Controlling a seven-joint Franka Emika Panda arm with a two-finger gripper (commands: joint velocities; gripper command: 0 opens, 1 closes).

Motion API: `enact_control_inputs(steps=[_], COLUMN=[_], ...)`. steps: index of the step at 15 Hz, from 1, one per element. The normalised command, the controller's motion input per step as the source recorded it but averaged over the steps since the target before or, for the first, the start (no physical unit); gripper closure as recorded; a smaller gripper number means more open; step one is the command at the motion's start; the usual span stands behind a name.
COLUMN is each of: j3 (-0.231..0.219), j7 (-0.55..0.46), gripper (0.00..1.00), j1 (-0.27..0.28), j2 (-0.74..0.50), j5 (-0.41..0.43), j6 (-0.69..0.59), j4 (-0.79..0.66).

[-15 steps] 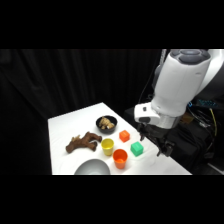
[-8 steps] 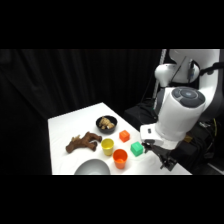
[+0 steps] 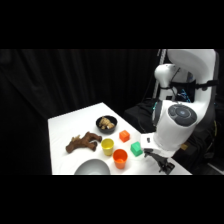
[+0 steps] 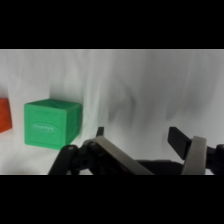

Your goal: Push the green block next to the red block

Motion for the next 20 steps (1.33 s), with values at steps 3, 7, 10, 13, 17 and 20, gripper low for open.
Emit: enact_control_inputs(steps=[3,7,10,13,17,20], j3=[-0.098,-0.161,-0.148,-0.153,-0.189,-0.180], j7=[-0.05,-0.04,-0.03,-0.03,-0.05,-0.03], gripper=[0.00,0.00,0.00,0.00,0.00,0.00], j1=[0.046,-0.011,0.004,0.011,-0.024,-0.072], j2=[0.03,0.08,-0.01,-0.17,-0.40,-0.46], j5=[0.017,-0.029,-0.043,-0.085,-0.190,-0.299], j6=[0.03,0.24,0.24,0.15,0.02,-0.12], j4=[0.01,-0.04,-0.12,-0.25,-0.40,-0.37])
